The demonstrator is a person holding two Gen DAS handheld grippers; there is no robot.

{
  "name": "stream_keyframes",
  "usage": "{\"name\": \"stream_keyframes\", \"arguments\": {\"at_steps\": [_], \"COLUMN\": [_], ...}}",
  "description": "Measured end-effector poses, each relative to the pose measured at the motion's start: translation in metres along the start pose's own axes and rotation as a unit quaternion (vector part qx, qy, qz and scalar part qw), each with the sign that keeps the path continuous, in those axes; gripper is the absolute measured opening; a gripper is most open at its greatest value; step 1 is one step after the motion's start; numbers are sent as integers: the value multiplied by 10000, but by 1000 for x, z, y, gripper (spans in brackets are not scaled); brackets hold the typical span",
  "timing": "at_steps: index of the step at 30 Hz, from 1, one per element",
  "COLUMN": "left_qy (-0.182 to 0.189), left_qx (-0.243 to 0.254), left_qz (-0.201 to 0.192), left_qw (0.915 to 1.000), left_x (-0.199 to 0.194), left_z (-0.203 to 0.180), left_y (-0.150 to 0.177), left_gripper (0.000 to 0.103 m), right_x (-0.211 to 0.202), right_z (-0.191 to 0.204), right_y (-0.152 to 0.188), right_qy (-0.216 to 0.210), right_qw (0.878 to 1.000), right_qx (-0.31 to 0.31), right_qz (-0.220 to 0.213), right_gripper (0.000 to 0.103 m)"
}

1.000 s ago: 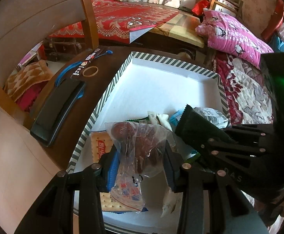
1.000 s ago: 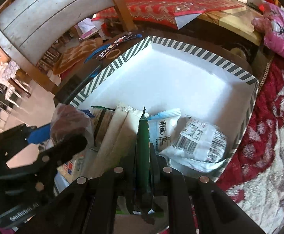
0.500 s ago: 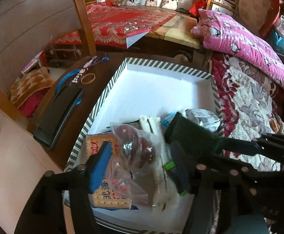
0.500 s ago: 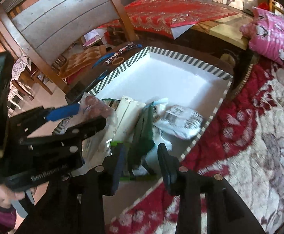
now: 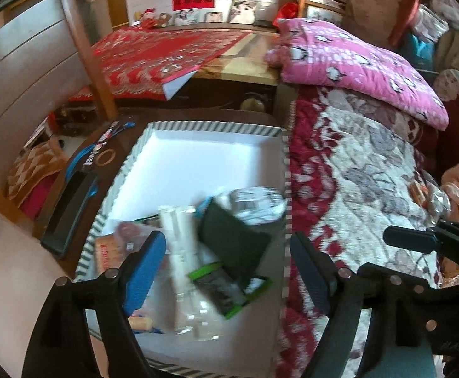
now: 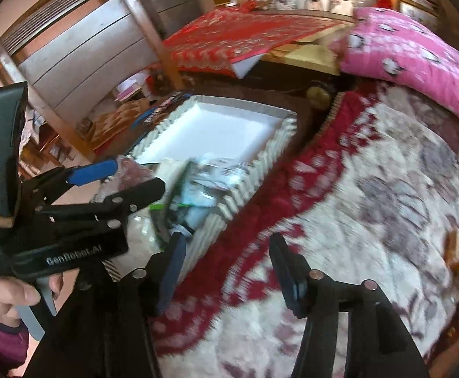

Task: Organize snacks
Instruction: 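Open the left tool over the tray while the right tool releases the green packet, then move both open tools back toward the snacks on the quilt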

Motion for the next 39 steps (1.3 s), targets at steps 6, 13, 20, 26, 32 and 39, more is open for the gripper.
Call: {"name": "stream_keyframes", "arguments": {"at_steps": [6, 13, 20, 26, 32, 39], "left_qy": [276, 774, 1338, 1499, 1508, 1422], "left_qx": [369, 747, 1098, 1264, 1340, 1398], "left_qz": [-114, 24, 243, 360, 405, 488], "left_qw": [9989, 9942, 9846, 9799, 9786, 9787], "left_x": [-10, -9, -1, 8, 17, 31], "left_z": [-54, -125, -197, -242, -261, -263], "left_y": [-6, -6, -6, -14, -22, -26], "left_gripper": [81, 81, 81, 81, 81, 81], "right_x": [-37, -88, -132, -152, -149, -142], "right_z": [-47, -112, -180, -223, -249, -277], "right_y": [25, 61, 100, 110, 93, 64], "right_qy": [391, 865, 1373, 1587, 1705, 2249], "right_qw": [9985, 9911, 9772, 9659, 9631, 9655], "right_qx": [376, 971, 1589, 1981, 1997, 1305], "right_qz": [-91, -269, -325, -507, -595, -134], "right_gripper": [62, 66, 67, 67, 67, 87]}}
Point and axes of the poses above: each gripper's, at about its wrist camera, not at the fingertips, and x roughly the way its jaws point, z to its left, y to its underside, the point moved 8 cm from there along x, roughly the way its jaws point, and after that the axes turned 13 degrees about -y, right-handed, at the moved point
